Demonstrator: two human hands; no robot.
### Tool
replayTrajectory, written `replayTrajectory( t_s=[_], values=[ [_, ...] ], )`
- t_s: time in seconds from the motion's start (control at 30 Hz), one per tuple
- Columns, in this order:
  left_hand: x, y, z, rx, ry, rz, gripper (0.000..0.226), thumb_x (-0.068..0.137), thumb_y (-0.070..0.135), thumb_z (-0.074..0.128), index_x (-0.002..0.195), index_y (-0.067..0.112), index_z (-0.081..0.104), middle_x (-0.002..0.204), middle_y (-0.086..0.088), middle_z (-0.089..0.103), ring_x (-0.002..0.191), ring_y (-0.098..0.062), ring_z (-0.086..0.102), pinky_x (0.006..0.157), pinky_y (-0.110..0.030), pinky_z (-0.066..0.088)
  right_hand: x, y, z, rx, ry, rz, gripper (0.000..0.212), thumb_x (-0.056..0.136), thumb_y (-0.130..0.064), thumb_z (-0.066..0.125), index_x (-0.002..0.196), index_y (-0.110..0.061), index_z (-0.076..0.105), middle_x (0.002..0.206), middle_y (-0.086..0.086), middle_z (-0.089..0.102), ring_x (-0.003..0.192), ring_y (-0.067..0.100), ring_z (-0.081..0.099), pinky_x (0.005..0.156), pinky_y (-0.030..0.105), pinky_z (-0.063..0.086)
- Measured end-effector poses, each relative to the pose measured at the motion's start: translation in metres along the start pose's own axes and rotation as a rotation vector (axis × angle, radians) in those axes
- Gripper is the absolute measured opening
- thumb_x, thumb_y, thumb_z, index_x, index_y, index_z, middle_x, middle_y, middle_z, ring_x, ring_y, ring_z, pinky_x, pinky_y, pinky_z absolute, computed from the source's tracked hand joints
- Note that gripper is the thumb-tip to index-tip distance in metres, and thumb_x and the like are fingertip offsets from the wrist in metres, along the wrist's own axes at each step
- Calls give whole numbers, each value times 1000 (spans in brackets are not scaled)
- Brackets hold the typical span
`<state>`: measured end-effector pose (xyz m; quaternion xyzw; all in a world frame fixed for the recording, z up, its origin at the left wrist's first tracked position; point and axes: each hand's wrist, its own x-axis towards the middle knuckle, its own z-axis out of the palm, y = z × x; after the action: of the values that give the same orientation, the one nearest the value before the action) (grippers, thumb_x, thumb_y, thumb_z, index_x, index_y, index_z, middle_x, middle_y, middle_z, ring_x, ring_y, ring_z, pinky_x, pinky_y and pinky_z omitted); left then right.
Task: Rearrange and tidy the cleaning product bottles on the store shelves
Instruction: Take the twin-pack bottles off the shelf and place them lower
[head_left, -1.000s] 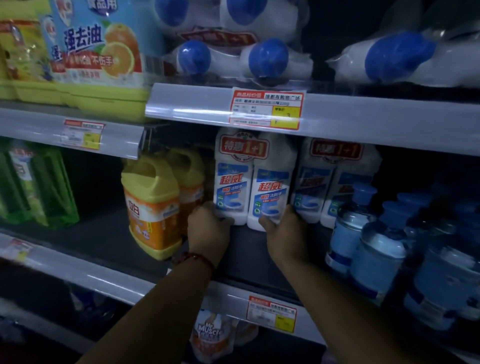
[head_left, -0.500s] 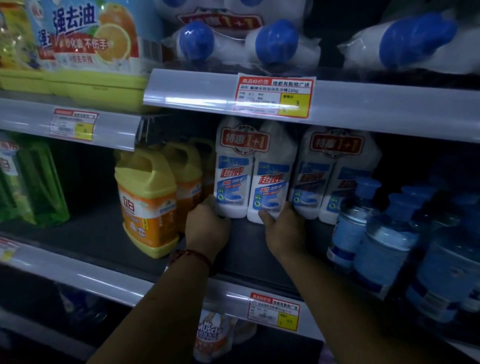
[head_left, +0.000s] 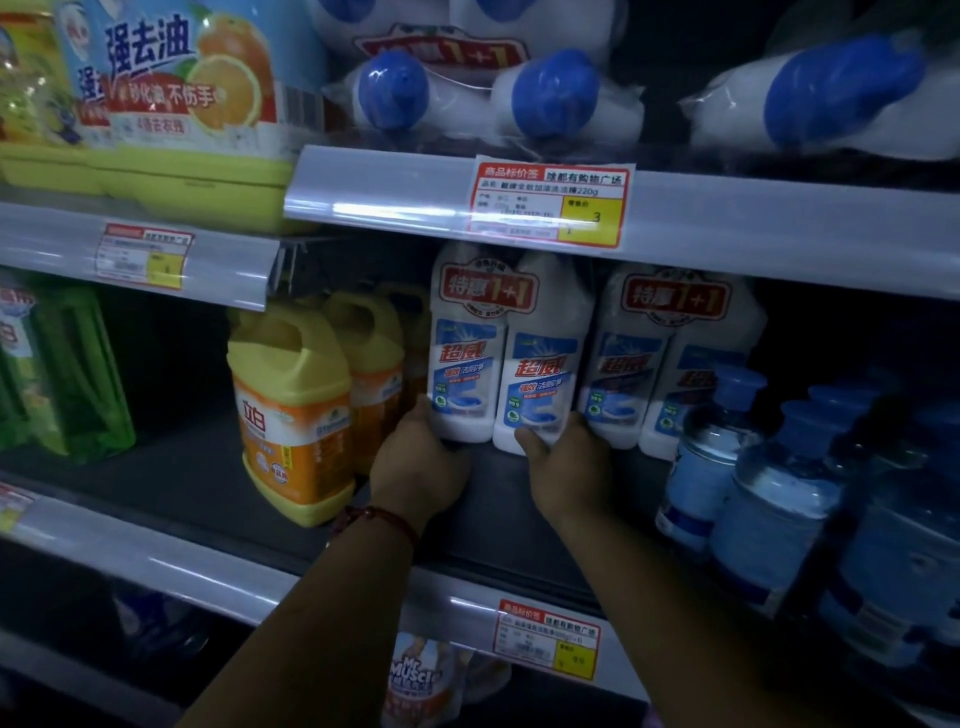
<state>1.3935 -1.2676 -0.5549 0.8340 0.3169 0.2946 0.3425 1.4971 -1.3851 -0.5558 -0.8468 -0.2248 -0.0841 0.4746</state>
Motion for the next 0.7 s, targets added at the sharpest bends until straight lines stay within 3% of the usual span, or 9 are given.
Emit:
replayTrajectory(
  t_s=[0.17,0.3,0.43,0.57,0.7],
  values=[
    [0,3,-1,34,-9,-10,65,81,24,75,140,24,46,139,-1,58,127,-24,55,105,-37,46,-1,-1,-1,20,-38,13,56,91,-33,70,132,-1,50,135,18,58,123,35,57,100,40,49],
    [-4,11,-13,109,-89,-21,58,88,22,72,140,21,46,142,-4,55,130,-23,52,109,-36,43,-5,-5,-14,83,-169,65,58,91,-22,69,140,-5,42,143,15,52,129,31,52,107,38,45],
    [-33,17,-47,350,-143,85,36,96,30,61,131,21,55,128,0,62,115,-19,60,94,-28,48,-26,-17,-39,-14,-312,34,61,94,-27,64,146,-9,37,144,14,50,129,32,52,106,37,46],
    [-68,26,-81,509,-51,254,54,87,57,53,135,34,51,124,5,66,110,-17,65,89,-38,56,-58,-43,-83,-209,-362,-211,53,94,-26,62,141,-9,42,140,13,52,124,31,54,101,37,48],
    [-125,86,-125,553,22,317,51,88,49,65,134,30,52,124,-1,64,106,-26,66,85,-41,55,-89,-76,-142,-191,-366,-463,60,91,-28,68,143,-11,42,145,11,50,128,29,51,105,37,43]
  ],
)
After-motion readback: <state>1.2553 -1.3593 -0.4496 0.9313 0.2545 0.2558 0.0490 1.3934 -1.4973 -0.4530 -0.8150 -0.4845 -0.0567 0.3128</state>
